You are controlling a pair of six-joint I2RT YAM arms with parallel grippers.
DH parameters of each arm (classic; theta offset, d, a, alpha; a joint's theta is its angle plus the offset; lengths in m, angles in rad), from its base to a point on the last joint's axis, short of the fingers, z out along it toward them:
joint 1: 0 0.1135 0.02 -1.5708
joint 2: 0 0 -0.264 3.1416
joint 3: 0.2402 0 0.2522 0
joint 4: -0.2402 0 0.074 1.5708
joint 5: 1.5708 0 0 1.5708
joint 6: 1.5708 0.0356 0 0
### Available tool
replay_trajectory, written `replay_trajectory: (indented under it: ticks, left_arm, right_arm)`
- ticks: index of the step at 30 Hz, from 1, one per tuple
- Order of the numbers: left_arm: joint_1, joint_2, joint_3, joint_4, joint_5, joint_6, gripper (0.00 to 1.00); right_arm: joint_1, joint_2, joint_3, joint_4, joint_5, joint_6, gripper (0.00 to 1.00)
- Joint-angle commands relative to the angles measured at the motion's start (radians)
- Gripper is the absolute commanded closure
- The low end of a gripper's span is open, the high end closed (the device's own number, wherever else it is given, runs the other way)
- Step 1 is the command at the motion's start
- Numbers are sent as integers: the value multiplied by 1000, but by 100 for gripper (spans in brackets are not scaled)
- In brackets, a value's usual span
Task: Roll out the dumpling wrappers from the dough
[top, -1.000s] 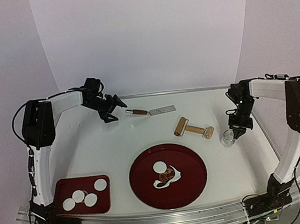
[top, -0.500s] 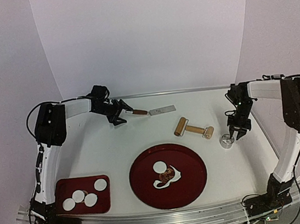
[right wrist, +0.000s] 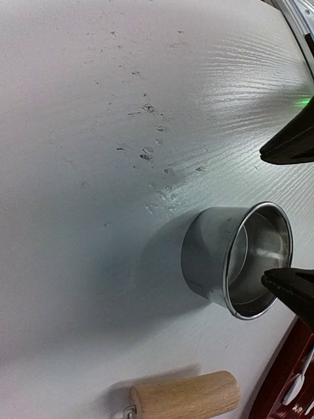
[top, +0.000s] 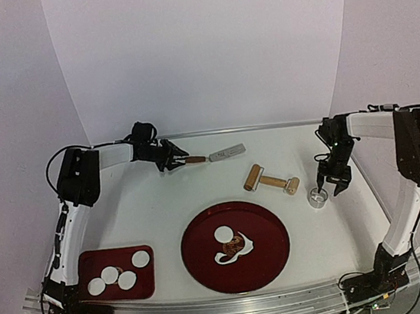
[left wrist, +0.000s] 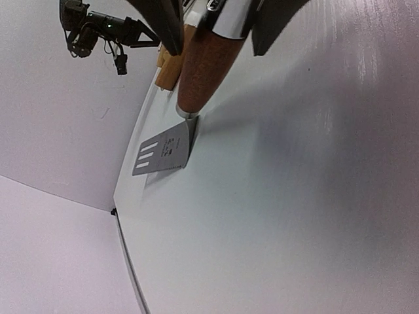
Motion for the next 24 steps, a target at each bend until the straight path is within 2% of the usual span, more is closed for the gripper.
replay_trajectory:
  ticks: [1,8,15,21,24]
  left_arm:
    - [-11,6,41,60,15,-22,73]
    - [-12,-5,23,107,17,-40,99]
    - [-12,-137,-98,196,14,-23,100]
    - [-13,-382,-300,314,-27,7,100]
    - [-15,-498,-390,296,-58,19,100]
  right_arm:
    - [-5,-56,39,-2,20,-17,45]
    - [-5,-61,51,-2,10,-22,43]
    - [-5,-122,81,-2,-1,-65,43]
    - [-3,-212,142,-2,-45,-156,38]
    - [8,-228,156,-4,-115,-172,37]
